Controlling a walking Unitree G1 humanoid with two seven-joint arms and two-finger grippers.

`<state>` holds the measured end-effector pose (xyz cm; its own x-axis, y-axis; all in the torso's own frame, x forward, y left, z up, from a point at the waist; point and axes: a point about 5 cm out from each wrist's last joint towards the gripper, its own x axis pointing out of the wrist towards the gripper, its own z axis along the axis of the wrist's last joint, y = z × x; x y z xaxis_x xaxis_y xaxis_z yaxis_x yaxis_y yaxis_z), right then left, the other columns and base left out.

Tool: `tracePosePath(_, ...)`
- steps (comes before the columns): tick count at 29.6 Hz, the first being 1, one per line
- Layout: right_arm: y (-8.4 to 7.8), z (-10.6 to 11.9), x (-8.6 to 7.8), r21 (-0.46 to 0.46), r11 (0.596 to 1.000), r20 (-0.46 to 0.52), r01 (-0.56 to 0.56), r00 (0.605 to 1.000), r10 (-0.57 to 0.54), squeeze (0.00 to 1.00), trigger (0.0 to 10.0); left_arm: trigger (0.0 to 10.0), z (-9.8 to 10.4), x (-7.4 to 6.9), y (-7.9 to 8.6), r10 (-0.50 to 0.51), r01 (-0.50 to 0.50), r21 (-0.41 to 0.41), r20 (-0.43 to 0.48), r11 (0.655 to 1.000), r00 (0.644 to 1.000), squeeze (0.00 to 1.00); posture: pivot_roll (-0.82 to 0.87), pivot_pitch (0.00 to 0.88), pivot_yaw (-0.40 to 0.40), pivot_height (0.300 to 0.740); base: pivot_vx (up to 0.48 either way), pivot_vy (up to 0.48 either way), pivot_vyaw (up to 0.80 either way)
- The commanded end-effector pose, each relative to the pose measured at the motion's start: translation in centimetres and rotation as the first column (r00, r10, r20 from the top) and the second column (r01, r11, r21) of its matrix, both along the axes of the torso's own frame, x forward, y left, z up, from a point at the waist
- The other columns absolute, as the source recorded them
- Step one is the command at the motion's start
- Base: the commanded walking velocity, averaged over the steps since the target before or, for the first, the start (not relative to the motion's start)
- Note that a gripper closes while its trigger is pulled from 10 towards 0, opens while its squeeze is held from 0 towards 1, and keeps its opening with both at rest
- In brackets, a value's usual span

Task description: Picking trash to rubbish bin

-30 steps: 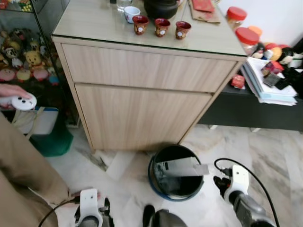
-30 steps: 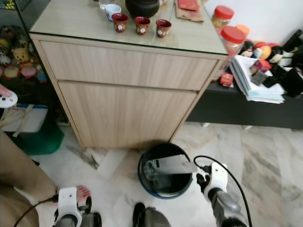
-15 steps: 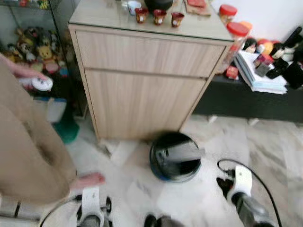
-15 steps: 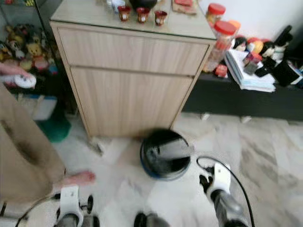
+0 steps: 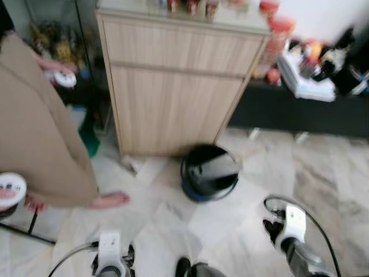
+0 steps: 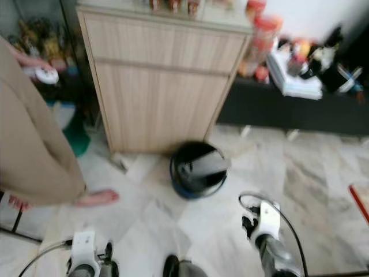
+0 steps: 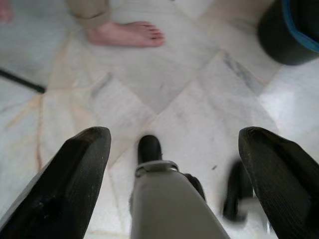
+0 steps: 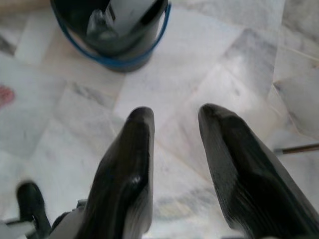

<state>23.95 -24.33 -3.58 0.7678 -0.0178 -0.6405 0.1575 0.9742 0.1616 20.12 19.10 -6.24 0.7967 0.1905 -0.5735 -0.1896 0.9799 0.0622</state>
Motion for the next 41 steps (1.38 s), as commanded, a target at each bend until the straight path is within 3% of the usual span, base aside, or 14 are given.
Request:
tracePosePath(1,-0.8,0.0,-0.3,-0.008,0.999,-0.003,0.031,1.0,-0.031,0.0,10.0,10.0,-0.7,-0.8,-1.1,-0.019,0.018,-0.022,-0.039,1.0,0.999,0.0,0.01,0.214,-0.199,0.74,-0.262,0.0,0.0)
tracePosePath(17,-1.1,-0.2,-0.8,-0.007,0.997,0.004,0.08,0.997,-0.08,0.0,10.0,10.0,-0.5,-0.5,-1.1,-0.03,0.03,-0.016,-0.036,0.999,0.999,0.0,0.0,0.202,-0.188,0.74,-0.268,0.0,0.0)
tracePosePath(25,-0.6,-0.4,-0.9,0.006,0.996,0.009,0.092,0.996,-0.092,0.0,10.0,10.0,-0.5,-0.5,-0.7,-0.035,0.035,-0.006,-0.033,0.999,0.999,0.0,0.01,0.194,-0.175,0.74,-0.284,0.0,0.0)
tracePosePath(34,-0.4,-0.5,-0.9,0.012,0.995,0.01,0.1,0.995,-0.1,0.0,10.0,10.0,-0.7,-0.7,-0.6,-0.035,0.035,0.0,-0.062,0.999,0.997,0.0,0.02,0.177,-0.17,0.74,0.0,0.0,0.0)
tracePosePath(41,-0.3,-0.9,-1.4,0.011,0.993,-0.011,0.12,0.993,-0.12,0.0,10.0,10.0,-2.0,-2.7,-1.2,-0.051,0.049,-0.016,-0.176,0.999,0.983,0.0,0.01,0.151,-0.167,0.74,0.0,0.0,0.0)
